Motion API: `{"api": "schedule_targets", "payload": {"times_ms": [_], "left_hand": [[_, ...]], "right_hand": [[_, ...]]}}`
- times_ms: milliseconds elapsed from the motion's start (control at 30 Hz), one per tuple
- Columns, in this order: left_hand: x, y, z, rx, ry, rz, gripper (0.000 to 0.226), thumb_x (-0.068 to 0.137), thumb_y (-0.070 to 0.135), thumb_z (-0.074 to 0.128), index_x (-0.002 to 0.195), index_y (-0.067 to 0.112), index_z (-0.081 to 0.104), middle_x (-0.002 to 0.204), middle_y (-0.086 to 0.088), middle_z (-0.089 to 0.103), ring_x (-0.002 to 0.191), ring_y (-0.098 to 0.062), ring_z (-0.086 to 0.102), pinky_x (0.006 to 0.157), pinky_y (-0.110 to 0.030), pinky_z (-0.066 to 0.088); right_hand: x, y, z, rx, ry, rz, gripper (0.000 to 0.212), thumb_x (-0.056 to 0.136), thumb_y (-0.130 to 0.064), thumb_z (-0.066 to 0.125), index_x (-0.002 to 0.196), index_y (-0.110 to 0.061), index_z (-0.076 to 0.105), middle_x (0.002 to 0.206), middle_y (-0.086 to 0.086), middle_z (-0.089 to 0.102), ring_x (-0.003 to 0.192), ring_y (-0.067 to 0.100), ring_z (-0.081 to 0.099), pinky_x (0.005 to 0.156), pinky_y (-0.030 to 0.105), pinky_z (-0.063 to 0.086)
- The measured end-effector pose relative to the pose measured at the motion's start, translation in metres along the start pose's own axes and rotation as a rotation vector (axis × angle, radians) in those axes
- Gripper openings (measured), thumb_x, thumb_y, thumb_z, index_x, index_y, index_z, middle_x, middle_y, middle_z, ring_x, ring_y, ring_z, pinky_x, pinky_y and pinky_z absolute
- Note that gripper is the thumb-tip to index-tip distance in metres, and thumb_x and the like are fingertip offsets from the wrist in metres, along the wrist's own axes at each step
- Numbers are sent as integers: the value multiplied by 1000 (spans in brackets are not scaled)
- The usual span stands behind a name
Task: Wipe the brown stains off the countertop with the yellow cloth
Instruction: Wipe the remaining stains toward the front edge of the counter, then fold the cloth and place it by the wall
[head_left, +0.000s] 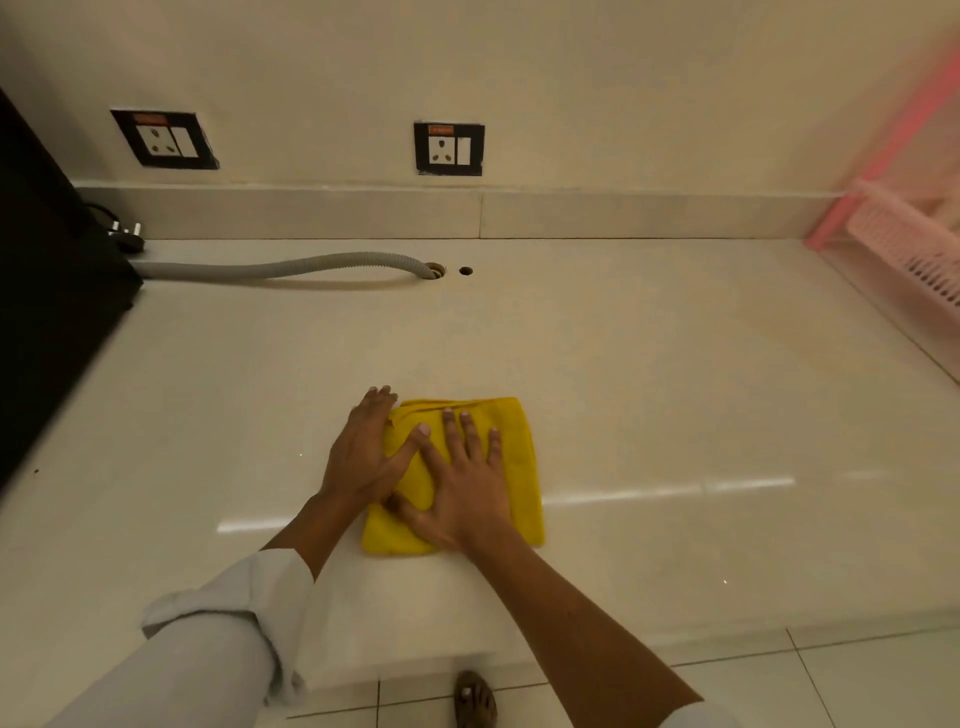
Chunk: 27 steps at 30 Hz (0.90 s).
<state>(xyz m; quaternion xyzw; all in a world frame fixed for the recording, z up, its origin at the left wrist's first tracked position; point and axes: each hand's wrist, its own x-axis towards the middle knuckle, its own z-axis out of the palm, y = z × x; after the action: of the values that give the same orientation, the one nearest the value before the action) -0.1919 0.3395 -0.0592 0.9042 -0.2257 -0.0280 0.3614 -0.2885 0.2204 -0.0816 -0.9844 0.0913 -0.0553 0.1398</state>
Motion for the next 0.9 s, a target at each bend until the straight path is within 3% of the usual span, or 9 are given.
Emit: {"api": "schedule_targets", "payload": {"times_ms": [233, 500, 900], "left_hand": [[-31, 34, 36, 203, -104, 193, 79, 82, 63, 23, 136, 11, 47, 153, -7, 37, 147, -22, 21, 121, -45, 18], [-36, 81, 86, 296, -187, 337, 70, 88, 57, 14, 138, 19, 44, 158, -8, 24, 149, -23, 8, 121, -52, 7], [23, 163, 174, 309, -201, 305, 55, 95, 47, 22, 143, 24, 37, 158, -8, 25, 149, -24, 9, 122, -49, 3]], "right_hand": [[-55, 22, -14, -51, 15, 61, 95, 76, -83, 30, 155, -32, 13, 166, 5, 4, 153, 26, -7, 120, 55, -11], [-95, 86, -35, -95, 34, 157, 91, 77, -87, 28, 153, -38, 13, 166, 3, 9, 153, 25, -2, 121, 57, -6], [-70, 212, -70, -125, 25, 206, 93, 75, -92, 22, 153, -43, 7, 166, 0, 6, 153, 22, -5, 121, 59, 0]]}}
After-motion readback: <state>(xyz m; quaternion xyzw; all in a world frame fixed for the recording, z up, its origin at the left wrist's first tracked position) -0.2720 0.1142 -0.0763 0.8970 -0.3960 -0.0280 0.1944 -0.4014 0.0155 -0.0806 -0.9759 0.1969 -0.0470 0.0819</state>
